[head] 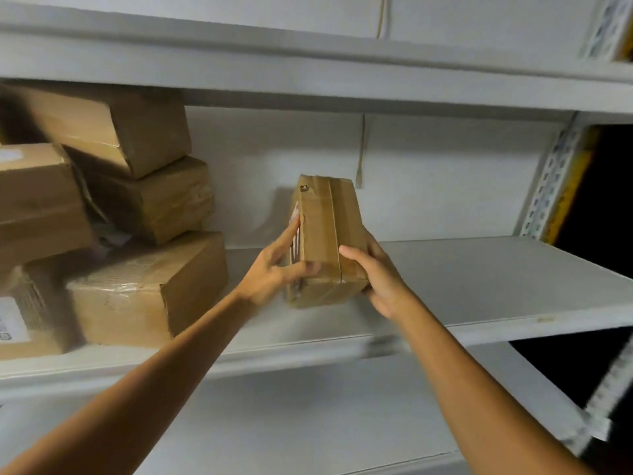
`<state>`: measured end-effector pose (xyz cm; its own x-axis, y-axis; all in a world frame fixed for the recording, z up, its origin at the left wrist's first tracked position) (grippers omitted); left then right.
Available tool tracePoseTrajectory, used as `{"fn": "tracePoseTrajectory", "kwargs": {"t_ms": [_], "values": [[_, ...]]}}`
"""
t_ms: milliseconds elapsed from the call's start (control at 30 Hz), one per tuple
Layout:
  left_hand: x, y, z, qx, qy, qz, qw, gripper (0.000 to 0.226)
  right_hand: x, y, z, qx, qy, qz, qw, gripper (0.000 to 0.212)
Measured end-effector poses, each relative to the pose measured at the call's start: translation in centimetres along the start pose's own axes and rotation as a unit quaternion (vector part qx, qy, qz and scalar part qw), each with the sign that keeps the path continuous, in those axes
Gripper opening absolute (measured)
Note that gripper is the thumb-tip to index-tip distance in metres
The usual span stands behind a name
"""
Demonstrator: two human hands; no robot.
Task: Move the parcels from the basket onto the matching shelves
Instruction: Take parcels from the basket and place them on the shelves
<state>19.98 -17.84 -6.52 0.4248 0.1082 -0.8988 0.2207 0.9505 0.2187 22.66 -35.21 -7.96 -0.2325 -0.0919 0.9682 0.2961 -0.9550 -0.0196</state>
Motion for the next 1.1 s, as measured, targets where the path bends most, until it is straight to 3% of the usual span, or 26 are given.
{"fn": "tracePoseTrajectory", "kwargs": {"t_ms": [233, 500, 600, 967, 1100], "values": [[-2.9, -9.5, 0.0, 0.058, -0.027, -0.101, 0.993, 0.063, 3.8, 6.1, -10.1, -0.153, 0.036, -0.094, 0.983, 0.033], [-8.6, -27.0, -0.4, 0.238, -0.067, -0.134, 0.960, 0.054, 7.3, 16.2, -26.5, -0.302, 0.075, -0.088, 0.946, 0.046], [-9.9, -34.8, -2.5, 0.310, -0.072, -0.146, 0.937, 0.062, 7.6, 20.4, -34.3, -0.353, 0.067, -0.072, 0.930, 0.060], [-6.3, -59.9, -16.0, 0.471, 0.052, -0.144, 0.869, 0.087, 2.5, 27.4, -62.3, -0.529, -0.043, -0.071, 0.845, 0.045], [-2.7, -66.1, -22.5, 0.529, 0.110, -0.122, 0.833, 0.069, -2.6, 26.7, -69.9, -0.590, -0.114, -0.019, 0.799, 0.050]]}}
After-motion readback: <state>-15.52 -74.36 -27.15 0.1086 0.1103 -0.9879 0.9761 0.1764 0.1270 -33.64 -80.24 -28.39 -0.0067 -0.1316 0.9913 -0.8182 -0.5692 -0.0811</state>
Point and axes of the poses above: each hand's wrist, its own z-axis towards the middle knuckle, its own y-axis out of the back of the hand, x = y × z, the point moved 4 cm from there along z, towards the middle knuckle, and after that the axes turned 2 degrees about x, right-handed, at the moved point
